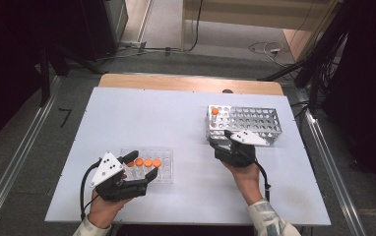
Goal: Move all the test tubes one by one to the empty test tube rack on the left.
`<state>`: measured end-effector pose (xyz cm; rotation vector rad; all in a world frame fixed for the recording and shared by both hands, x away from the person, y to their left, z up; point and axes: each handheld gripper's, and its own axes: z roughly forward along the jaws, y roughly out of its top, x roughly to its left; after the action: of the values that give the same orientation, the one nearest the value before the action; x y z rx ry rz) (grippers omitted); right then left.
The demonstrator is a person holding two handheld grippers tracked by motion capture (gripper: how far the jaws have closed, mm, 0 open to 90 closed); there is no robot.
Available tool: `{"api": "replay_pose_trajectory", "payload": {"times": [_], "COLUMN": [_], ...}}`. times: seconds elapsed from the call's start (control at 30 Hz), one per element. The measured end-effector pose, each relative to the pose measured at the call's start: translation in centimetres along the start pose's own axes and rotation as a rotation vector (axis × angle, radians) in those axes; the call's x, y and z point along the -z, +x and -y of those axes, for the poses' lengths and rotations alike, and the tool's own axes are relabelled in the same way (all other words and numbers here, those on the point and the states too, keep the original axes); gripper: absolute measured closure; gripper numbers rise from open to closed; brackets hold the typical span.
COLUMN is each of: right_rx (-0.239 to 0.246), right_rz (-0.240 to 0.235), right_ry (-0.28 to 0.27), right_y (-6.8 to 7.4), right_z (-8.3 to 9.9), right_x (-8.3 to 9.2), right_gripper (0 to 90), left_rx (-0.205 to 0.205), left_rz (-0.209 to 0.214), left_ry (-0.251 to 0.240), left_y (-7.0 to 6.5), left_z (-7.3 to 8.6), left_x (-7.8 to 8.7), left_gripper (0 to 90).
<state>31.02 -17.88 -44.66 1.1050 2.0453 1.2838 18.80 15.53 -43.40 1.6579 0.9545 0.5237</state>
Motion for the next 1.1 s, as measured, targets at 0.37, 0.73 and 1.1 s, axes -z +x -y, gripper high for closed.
{"api": "replay_pose_trajectory", "payload": {"times": [0.37,0.73,1.1], "right_rx": [-0.03,-0.005,0.012], "right_rz": [0.088,0.137,0.135], "right_ry": [-0.006,0.0,-0.017], "right_y": [-1.7,-2.2,-2.1], "right_z": [-2.2,-1.8,-1.6], "right_x": [-4.1,-6.7,-7.2], "right_gripper": [49.3,59.8,71.0], "left_rx": [0.004,0.005,0.004], "left_rz": [0.0,0.003,0.009], "left_ry": [-0.005,-0.009,0.0], "left_y": [0.0,0.1,0.1], "left_z": [-0.1,-0.1,0.0], "left_x": [0.1,0.2,0.0], "left_gripper": [17.3,17.4,17.4]}}
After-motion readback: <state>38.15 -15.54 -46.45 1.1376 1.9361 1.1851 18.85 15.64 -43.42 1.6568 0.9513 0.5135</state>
